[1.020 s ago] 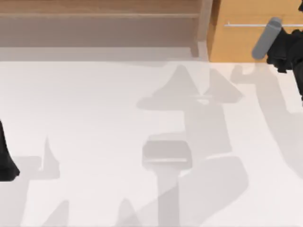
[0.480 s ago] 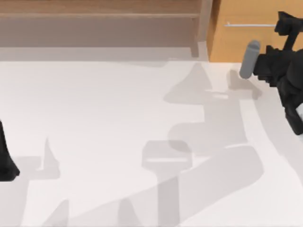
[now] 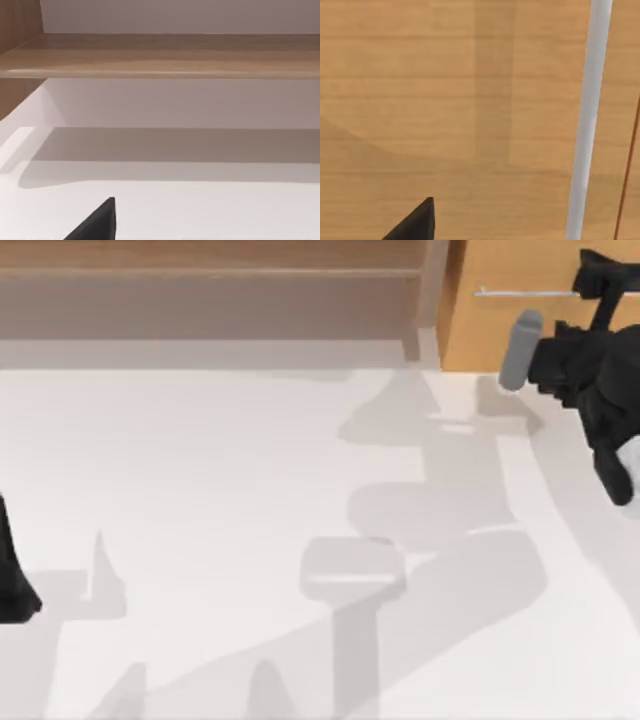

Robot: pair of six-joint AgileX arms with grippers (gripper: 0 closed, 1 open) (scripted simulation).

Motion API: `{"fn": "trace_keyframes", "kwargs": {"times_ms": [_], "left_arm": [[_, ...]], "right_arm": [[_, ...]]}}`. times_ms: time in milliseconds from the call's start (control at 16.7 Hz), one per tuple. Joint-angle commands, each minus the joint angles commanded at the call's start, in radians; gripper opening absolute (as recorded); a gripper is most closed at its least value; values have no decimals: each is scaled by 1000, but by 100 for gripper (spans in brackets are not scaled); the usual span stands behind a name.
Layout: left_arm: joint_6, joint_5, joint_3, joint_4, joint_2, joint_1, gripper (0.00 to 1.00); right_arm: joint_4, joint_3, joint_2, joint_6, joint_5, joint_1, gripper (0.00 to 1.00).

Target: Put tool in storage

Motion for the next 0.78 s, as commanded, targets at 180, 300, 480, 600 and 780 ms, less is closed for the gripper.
{"fn": "trace_keyframes", "kwargs": {"times_ms": [180, 300, 480, 600, 780], "left_arm": [[0, 0, 0, 0, 0, 0, 100], [0, 0, 0, 0, 0, 0, 100], [0, 0, 0, 0, 0, 0, 100], [0, 0, 0, 0, 0, 0, 100], [0, 0, 0, 0, 0, 0, 100]], "right_arm": [[-15, 28, 12, 0, -2, -2, 100], [-15, 28, 12, 0, -2, -2, 100], [-15, 28, 12, 0, -2, -2, 77], [-15, 28, 12, 0, -2, -2, 62], [-15, 28, 12, 0, -2, -2, 40]]}}
